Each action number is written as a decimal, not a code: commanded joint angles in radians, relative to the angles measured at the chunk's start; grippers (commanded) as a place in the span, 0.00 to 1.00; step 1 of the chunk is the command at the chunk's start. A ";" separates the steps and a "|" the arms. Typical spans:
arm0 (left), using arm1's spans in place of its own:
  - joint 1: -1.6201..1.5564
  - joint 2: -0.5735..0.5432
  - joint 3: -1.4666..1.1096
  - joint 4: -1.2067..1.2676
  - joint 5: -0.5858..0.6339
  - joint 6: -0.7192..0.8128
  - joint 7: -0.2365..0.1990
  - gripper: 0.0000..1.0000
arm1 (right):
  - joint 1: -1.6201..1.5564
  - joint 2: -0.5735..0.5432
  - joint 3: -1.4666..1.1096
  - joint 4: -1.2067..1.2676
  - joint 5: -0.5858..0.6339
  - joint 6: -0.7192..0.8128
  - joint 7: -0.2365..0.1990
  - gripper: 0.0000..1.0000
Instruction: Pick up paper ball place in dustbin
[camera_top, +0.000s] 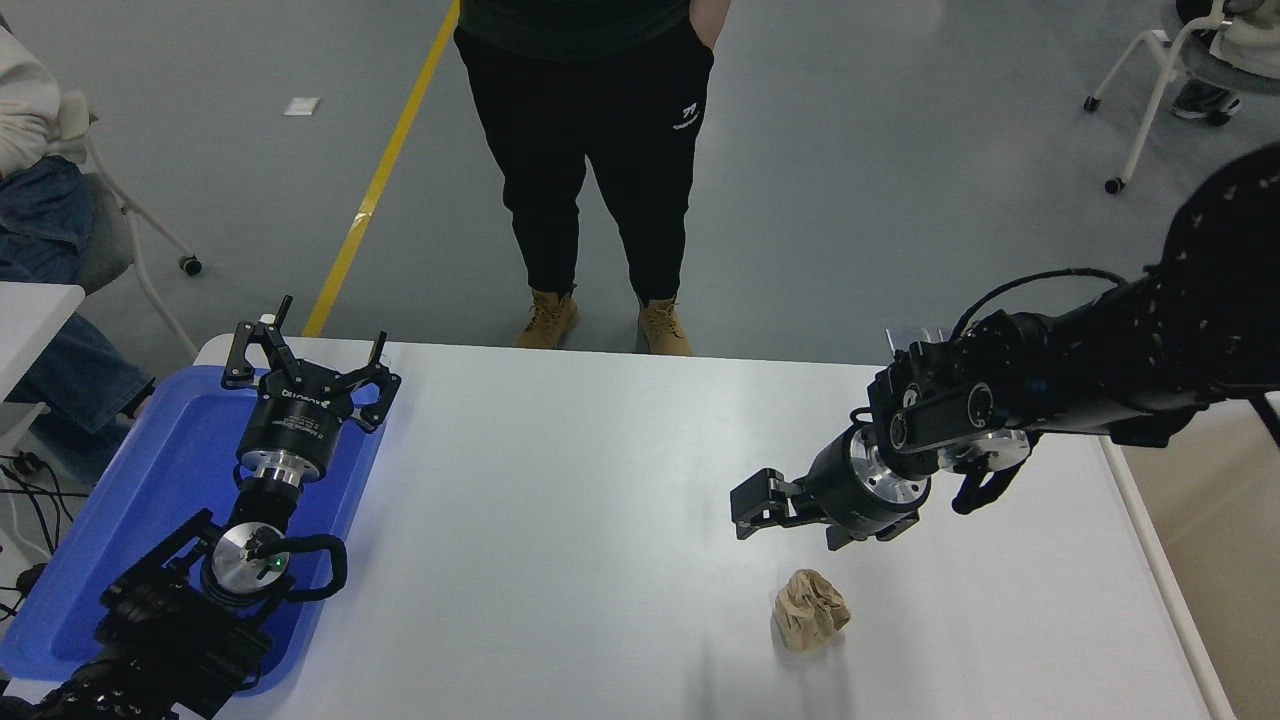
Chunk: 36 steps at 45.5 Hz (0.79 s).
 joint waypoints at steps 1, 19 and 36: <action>0.000 0.000 0.000 0.000 0.000 0.000 0.000 1.00 | -0.085 0.000 0.011 -0.018 -0.033 -0.054 -0.002 1.00; 0.000 0.000 0.000 0.000 0.000 0.000 0.000 1.00 | -0.159 0.000 -0.024 -0.070 -0.125 -0.103 -0.005 1.00; 0.000 0.000 0.000 0.000 0.000 0.000 -0.001 1.00 | -0.179 0.000 -0.047 -0.078 -0.134 -0.122 -0.005 1.00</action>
